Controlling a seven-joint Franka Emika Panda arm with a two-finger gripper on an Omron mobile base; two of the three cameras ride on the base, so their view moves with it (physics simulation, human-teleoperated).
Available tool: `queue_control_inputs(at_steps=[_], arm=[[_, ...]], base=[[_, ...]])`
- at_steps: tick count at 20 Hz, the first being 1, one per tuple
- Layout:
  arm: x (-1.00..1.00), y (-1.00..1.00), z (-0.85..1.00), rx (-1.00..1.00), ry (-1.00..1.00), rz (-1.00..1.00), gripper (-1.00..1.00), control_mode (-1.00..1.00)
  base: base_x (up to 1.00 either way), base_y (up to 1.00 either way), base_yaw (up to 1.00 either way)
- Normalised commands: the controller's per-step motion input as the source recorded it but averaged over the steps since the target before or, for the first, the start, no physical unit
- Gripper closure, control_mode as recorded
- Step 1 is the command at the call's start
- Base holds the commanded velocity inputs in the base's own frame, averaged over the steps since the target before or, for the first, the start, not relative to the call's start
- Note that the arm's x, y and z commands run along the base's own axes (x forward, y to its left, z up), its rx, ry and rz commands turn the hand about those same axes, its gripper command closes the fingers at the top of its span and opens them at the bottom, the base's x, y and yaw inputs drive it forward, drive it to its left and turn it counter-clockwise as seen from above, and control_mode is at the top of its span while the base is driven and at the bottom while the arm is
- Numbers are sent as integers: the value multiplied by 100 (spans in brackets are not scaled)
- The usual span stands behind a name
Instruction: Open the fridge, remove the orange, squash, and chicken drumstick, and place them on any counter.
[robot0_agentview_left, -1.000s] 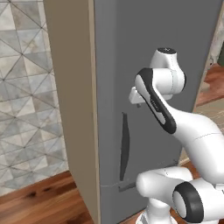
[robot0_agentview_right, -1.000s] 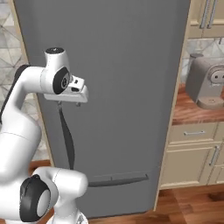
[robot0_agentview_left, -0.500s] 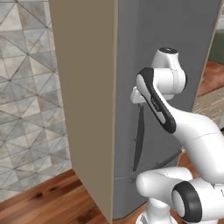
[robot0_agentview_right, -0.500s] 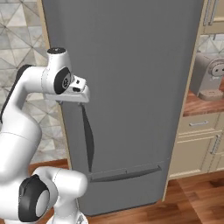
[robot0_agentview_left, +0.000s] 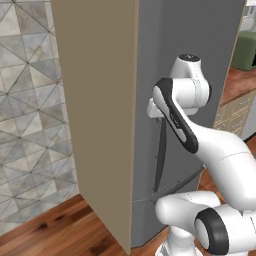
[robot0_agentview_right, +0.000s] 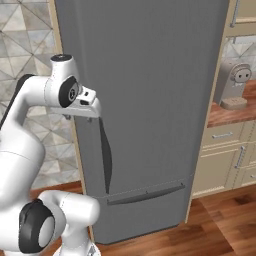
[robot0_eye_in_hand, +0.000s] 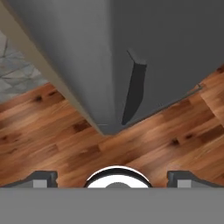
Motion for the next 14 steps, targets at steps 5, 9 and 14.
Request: queue_control_inputs(at_steps=[5, 9, 14], arm=[[0, 0, -4, 0, -10, -15, -100, -100], [0, -37, -34, 3, -24, 1, -100, -100], [8, -46, -61, 6, -11, 8, -100, -100]], base=[[0, 0, 0], [0, 0, 0], [0, 0, 0]])
